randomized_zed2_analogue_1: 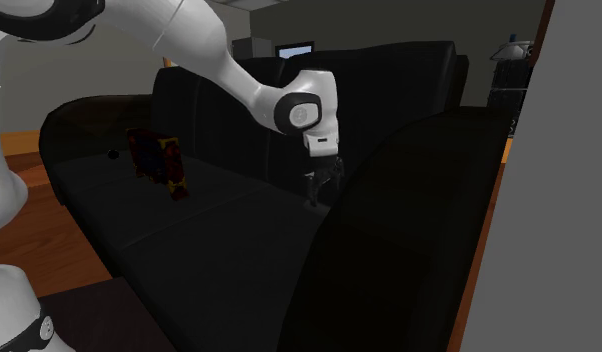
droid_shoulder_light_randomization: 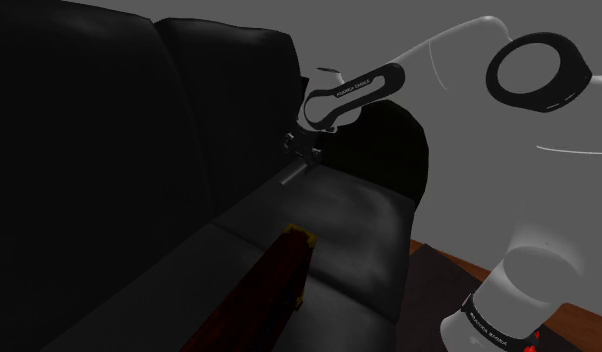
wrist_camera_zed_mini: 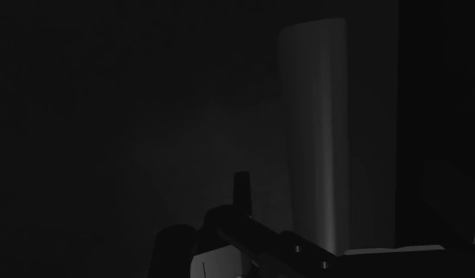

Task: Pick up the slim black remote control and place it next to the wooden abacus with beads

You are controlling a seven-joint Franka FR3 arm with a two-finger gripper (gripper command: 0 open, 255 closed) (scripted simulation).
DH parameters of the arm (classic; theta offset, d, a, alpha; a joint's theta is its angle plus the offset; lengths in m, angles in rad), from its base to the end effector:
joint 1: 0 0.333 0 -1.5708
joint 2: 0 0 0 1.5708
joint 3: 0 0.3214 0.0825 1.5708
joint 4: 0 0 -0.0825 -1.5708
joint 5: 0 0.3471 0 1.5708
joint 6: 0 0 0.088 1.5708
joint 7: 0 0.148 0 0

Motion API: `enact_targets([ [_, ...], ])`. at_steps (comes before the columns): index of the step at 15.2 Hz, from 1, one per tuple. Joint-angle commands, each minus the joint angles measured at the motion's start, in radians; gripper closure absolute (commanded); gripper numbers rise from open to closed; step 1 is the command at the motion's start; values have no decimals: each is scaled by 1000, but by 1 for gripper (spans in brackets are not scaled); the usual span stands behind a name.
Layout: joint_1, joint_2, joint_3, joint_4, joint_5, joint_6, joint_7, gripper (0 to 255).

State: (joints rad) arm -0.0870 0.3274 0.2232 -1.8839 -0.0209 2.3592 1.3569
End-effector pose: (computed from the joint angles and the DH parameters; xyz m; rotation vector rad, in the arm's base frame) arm 0.6133 0.0754 0.3407 -2.4500 1.7198 -0.1166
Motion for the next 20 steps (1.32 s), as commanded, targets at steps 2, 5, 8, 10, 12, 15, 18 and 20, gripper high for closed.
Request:
enact_targets([
  [2,5,75,-3,-12,0,105,3,0],
  [5,7,75,-6,-12,1,105,2,0],
  [8,10,74,-8,-12,3,105,1,0],
  [10,7,92,-12,-19,0,129,-3,255],
  [12,14,73,-8,-30,0,122,9,255],
  [15,8,83,-11,-24,0,125,0,255],
  [18,9,74,-8,-12,3,105,1,255],
  [20,8,59,-6,-6,6,83,0,255],
])
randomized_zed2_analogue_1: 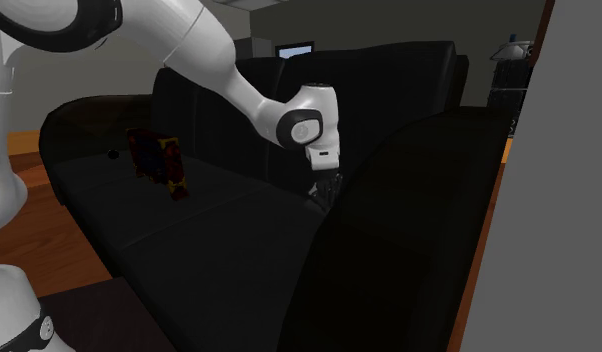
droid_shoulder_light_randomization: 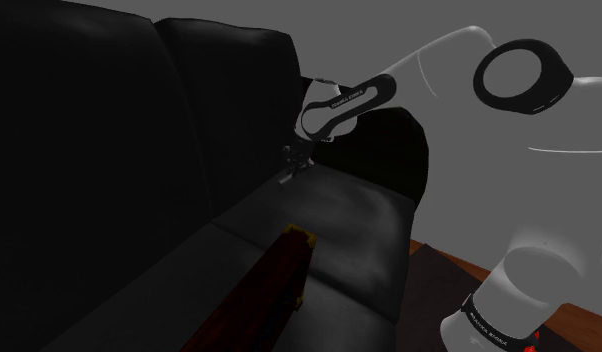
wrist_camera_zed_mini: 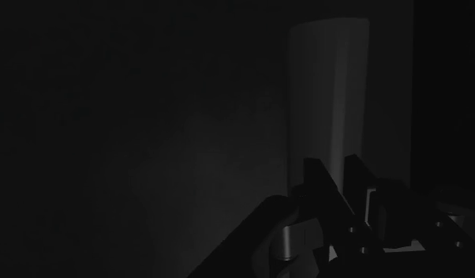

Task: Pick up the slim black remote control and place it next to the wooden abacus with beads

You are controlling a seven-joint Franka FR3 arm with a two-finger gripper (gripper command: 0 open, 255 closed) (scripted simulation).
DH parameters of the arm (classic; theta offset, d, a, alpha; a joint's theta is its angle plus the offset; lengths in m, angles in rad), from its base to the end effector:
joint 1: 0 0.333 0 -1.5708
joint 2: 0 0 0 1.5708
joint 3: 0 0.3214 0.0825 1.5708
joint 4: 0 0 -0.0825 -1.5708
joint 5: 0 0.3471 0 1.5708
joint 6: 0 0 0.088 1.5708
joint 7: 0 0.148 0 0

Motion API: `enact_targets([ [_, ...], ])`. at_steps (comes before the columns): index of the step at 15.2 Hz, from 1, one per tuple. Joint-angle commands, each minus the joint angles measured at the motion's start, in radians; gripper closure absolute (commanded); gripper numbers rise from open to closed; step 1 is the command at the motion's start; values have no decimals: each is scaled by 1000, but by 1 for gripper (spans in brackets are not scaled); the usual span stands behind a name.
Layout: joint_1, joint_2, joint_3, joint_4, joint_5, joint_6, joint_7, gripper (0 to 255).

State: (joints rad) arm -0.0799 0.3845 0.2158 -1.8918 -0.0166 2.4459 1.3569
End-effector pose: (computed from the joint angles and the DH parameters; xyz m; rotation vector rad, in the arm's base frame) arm 0.6220 0.0766 0.3118 -2.4231 1.7147 -0.1273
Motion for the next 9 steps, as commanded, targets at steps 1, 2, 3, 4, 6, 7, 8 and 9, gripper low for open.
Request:
enact_targets([
  [1,0,-6,3,6,4,-14,-1,255],
  [2,-1,-14,4,9,6,-25,-1,255],
  [3,-2,-21,4,13,7,-36,-2,255],
  [4,-3,-28,5,17,9,-47,-2,255],
  [6,-4,-42,7,26,12,-70,-3,255],
  [7,-5,-48,8,31,14,-81,-3,255],
  [8,-5,-55,8,36,15,-93,-4,255],
  [9,-6,-61,9,41,17,-104,-4,255],
])
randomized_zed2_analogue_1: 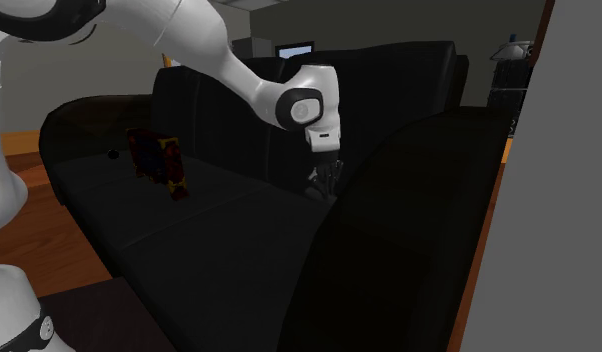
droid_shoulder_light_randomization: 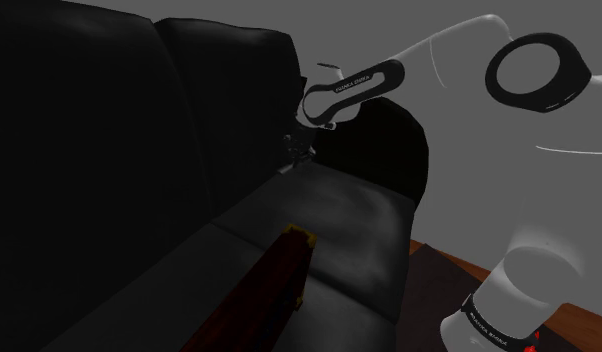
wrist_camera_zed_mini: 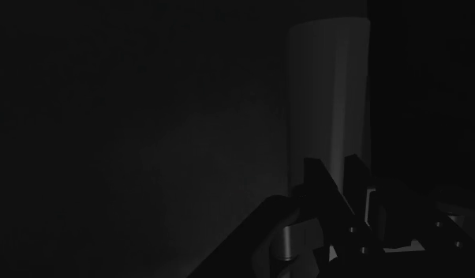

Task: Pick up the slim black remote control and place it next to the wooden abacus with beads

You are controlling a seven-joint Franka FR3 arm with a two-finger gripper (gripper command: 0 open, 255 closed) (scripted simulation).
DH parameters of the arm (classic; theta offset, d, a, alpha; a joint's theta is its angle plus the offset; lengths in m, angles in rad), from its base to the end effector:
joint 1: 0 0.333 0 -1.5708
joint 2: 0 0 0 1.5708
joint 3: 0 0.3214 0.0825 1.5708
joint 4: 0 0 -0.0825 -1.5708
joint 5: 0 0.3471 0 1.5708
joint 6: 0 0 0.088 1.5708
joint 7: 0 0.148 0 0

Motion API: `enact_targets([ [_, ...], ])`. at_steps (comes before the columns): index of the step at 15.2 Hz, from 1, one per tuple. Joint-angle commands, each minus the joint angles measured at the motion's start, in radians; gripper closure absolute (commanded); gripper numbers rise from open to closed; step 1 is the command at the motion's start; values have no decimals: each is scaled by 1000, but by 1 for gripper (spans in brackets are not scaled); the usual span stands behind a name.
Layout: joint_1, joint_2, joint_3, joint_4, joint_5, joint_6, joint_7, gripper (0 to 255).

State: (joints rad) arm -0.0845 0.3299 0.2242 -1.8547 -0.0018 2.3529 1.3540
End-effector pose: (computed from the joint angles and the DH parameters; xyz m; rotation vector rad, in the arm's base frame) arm 0.6199 0.0784 0.3514 -2.4234 1.7141 -0.1224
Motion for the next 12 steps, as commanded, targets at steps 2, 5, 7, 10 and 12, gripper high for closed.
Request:
enact_targets([
  [2,-2,-19,2,15,5,-34,-2,255],
  [5,-4,-36,3,34,8,-69,-3,255],
  [7,-4,-46,4,47,11,-93,-3,255],
  [10,-5,-61,5,69,14,-129,-3,255],
  [12,-6,-69,6,85,15,-153,-3,255],
])
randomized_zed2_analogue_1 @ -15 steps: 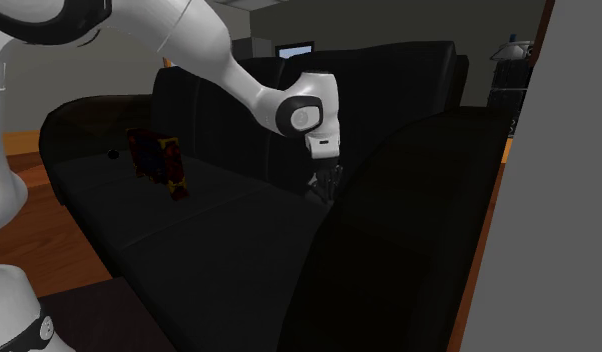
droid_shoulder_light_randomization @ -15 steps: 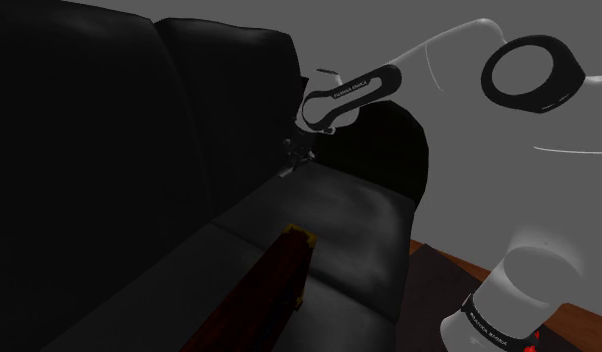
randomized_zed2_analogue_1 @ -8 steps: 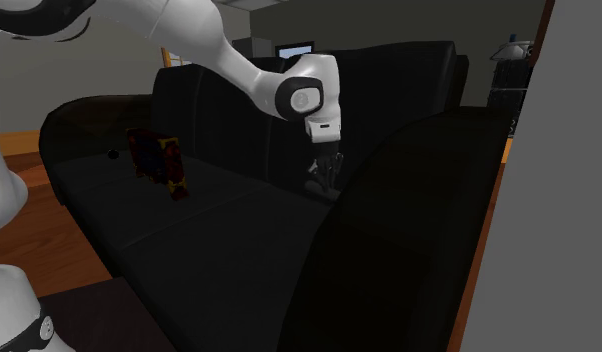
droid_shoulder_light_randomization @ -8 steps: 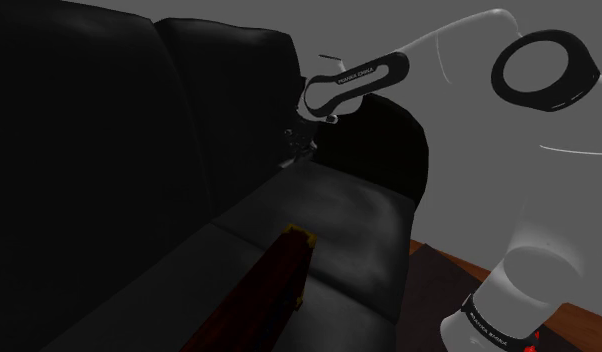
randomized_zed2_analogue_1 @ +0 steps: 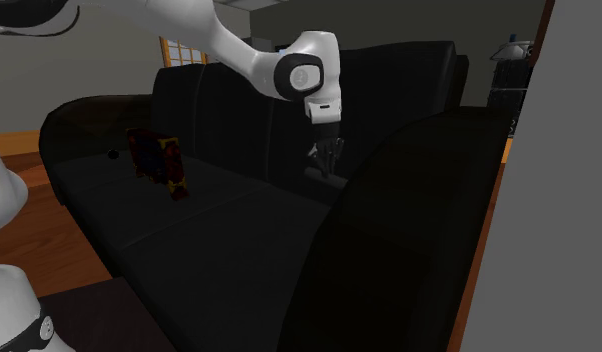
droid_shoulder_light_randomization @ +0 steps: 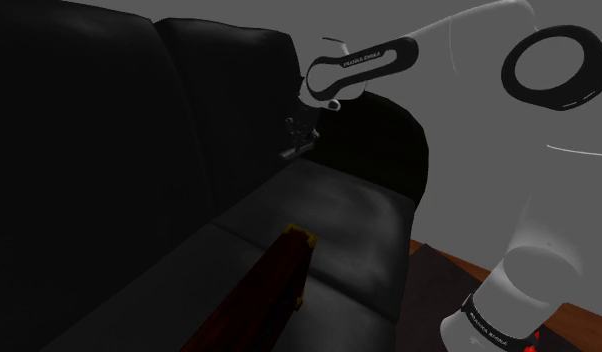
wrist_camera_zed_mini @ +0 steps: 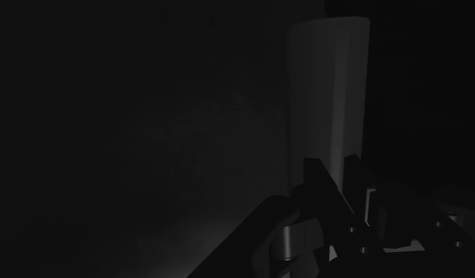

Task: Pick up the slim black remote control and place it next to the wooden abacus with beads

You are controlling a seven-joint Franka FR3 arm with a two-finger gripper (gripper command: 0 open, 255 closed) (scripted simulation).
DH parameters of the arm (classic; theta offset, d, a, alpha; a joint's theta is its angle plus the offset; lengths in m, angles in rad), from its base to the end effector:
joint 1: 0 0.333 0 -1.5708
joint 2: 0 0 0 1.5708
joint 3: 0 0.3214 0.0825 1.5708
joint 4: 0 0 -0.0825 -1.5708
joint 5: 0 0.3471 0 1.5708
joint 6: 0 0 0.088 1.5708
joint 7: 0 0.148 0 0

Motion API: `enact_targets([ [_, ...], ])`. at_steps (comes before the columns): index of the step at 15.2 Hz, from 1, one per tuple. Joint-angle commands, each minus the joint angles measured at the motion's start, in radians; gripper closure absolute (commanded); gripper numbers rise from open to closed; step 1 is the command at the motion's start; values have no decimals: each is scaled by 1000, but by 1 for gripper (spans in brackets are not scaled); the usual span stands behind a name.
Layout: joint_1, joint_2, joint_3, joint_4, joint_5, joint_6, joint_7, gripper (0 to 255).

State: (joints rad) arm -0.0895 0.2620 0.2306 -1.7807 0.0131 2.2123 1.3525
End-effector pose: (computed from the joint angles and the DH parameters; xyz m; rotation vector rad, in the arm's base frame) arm 0.6158 0.0789 0.4108 -2.4235 1.7140 -0.1222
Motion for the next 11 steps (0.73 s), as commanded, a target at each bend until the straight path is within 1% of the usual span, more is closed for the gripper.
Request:
enact_targets([
  [1,-1,-5,0,19,1,-24,-1,255],
  [11,-2,-34,2,116,7,-149,1,255],
])
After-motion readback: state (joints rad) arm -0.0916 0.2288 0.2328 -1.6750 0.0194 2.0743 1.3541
